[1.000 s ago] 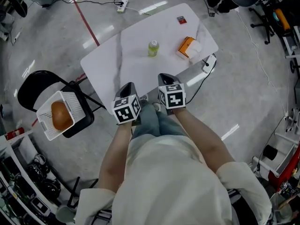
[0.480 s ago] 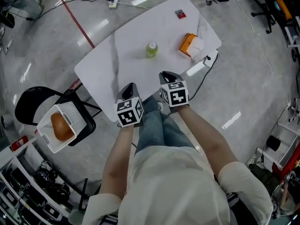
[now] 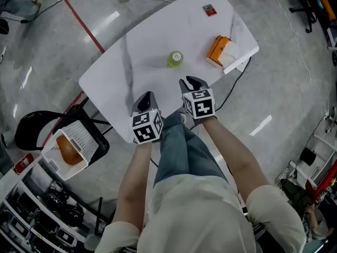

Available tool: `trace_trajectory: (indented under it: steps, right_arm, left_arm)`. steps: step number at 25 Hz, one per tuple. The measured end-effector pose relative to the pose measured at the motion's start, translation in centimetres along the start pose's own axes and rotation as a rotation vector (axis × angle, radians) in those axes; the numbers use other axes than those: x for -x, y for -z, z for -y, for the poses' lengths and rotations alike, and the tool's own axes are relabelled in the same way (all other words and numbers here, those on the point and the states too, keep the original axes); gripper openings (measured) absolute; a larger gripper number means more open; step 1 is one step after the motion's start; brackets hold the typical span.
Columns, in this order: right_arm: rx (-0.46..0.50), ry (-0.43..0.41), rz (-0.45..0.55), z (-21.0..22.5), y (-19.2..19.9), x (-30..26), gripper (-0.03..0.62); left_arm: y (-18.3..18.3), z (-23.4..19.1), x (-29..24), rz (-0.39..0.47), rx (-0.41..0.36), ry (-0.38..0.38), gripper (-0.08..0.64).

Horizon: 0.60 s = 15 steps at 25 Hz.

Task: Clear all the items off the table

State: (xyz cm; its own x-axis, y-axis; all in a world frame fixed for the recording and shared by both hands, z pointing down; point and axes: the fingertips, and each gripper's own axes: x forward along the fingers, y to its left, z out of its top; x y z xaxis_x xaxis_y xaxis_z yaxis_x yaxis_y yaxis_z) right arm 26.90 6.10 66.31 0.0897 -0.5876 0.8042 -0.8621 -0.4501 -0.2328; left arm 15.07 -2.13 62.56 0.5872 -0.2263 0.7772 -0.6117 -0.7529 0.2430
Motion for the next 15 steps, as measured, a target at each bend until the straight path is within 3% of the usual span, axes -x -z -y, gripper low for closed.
trace_trajectory:
  steps: [15]
  right_arm:
    - [0.027,-0.013,-0.037,1.7,0.3,-8.2,0.202]
  left_arm:
    - [0.4,-1.8,-7.0,-0.083,-0.006,0.027,0.009]
